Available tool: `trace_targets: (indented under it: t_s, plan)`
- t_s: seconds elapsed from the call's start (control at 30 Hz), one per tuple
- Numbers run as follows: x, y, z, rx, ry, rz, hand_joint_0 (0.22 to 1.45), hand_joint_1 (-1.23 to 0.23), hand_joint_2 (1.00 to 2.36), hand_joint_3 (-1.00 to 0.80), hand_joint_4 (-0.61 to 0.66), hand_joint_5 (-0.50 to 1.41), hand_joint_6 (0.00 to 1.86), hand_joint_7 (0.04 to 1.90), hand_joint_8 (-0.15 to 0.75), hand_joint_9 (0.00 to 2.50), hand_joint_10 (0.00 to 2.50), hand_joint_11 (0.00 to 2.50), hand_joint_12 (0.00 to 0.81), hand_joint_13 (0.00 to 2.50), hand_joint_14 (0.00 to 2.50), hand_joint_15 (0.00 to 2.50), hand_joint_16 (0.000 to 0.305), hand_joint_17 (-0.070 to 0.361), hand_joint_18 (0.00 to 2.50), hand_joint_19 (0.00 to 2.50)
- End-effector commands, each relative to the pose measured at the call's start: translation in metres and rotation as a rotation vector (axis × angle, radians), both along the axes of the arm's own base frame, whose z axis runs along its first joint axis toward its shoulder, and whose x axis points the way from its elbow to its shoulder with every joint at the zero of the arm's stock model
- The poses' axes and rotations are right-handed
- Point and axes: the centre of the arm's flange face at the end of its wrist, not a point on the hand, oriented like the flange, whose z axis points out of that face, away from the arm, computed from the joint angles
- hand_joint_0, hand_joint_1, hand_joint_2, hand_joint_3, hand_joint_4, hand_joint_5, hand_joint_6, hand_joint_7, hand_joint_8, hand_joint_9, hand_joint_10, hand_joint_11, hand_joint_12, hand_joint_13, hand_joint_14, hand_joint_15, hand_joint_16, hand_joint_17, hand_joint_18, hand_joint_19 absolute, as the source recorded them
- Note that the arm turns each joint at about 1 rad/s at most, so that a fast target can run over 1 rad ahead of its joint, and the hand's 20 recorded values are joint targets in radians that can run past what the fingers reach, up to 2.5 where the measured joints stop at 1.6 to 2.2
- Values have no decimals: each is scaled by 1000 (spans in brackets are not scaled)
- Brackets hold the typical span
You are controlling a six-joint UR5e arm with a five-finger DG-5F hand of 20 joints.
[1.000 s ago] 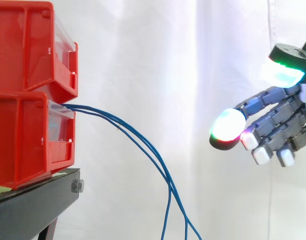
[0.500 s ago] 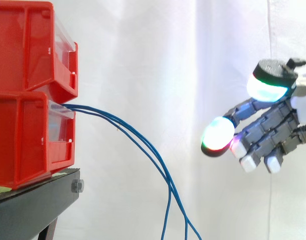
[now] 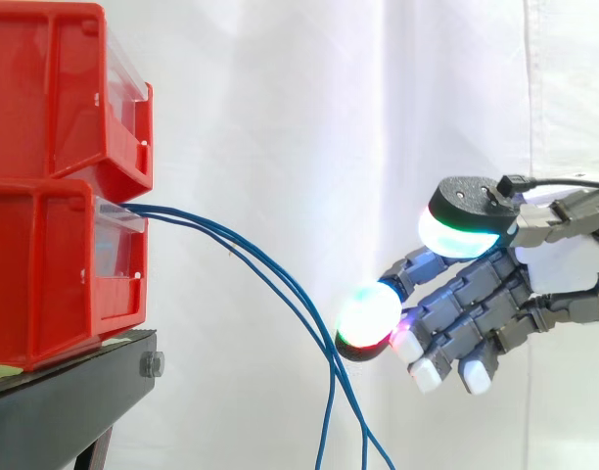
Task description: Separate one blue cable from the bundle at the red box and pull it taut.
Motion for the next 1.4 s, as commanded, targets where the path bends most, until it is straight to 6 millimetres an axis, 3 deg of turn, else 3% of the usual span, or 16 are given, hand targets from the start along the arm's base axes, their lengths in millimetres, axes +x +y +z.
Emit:
trace_targets:
  t_s: [0.0,0.07,0.23,0.47,0.6,1.37]
  plan:
    - [3,6,0,-12,-13,4,522,-618,1000,-500,211,-217,502,754,290,660,20,574,358,766,16,415,49,110,612,725]
    - [4,7,0,-15,-14,4,521,-617,1000,-500,209,-217,502,750,292,660,20,562,359,766,17,415,49,110,613,725]
    - [20,12,-33,-7,12,8,521,-613,1000,-500,210,-216,502,750,289,664,21,559,360,767,16,416,49,110,612,726]
    - [30,16,-36,31,-7,27,520,-609,1000,-500,210,-215,503,750,289,666,19,557,363,773,16,421,49,111,614,734]
    - [41,19,-49,40,-14,34,519,-609,1000,-500,210,-215,502,748,292,663,20,566,363,773,17,421,49,111,614,733]
    - [54,56,-45,185,-87,166,514,-602,1000,-500,214,-207,503,795,290,670,20,561,366,782,18,430,51,114,624,743]
